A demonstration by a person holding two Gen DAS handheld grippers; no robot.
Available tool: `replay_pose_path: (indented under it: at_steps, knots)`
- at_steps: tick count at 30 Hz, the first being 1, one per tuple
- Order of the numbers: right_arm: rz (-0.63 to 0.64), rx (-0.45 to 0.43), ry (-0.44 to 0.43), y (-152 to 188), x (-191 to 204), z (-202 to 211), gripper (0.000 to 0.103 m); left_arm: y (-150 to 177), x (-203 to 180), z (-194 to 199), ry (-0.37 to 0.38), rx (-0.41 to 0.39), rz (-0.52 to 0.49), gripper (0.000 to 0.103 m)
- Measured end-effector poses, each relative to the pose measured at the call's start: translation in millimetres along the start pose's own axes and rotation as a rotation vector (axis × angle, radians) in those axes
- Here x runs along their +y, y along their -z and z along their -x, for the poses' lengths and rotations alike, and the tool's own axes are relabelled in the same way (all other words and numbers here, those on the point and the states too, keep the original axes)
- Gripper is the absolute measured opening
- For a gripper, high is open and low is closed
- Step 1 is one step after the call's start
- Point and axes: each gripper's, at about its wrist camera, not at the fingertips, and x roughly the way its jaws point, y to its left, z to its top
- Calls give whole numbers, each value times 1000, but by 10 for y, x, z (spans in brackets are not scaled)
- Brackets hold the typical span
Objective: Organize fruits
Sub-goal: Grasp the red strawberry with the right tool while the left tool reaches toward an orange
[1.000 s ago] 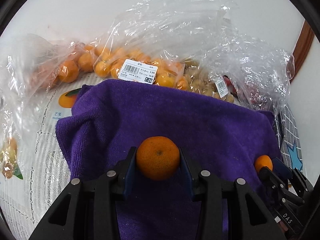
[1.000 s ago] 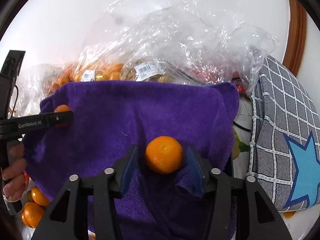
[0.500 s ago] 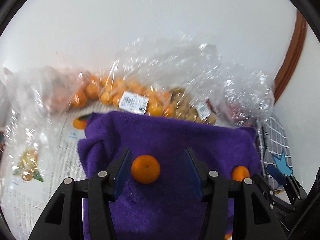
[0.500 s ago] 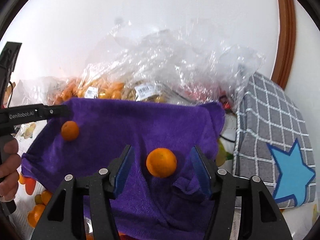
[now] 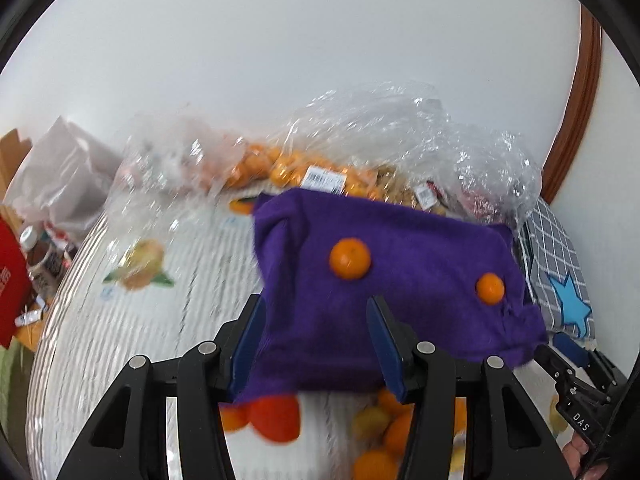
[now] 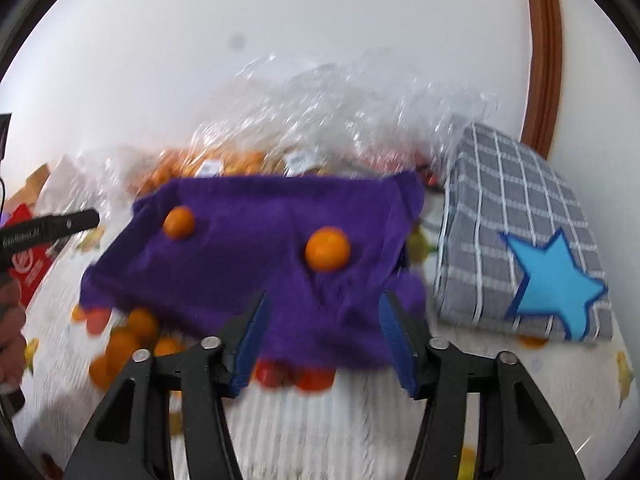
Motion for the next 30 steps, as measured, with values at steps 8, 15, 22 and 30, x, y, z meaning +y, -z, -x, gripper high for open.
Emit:
replay_pose_path:
  at_steps: [8,15,22,30]
  knots:
    - [-53,72,-114,372,38,-80,40,501,302,97,42,24,28,50]
    - [-76,112,-138,354,83,-213,40,671,447,20,149,2,70,48]
    - [-79,172,-113,338,129,-380,40,714,355,65,177,-40,20,48]
    - [-25,154,-97,347,209,-380,23,778,113,158,295,-47,-97,48]
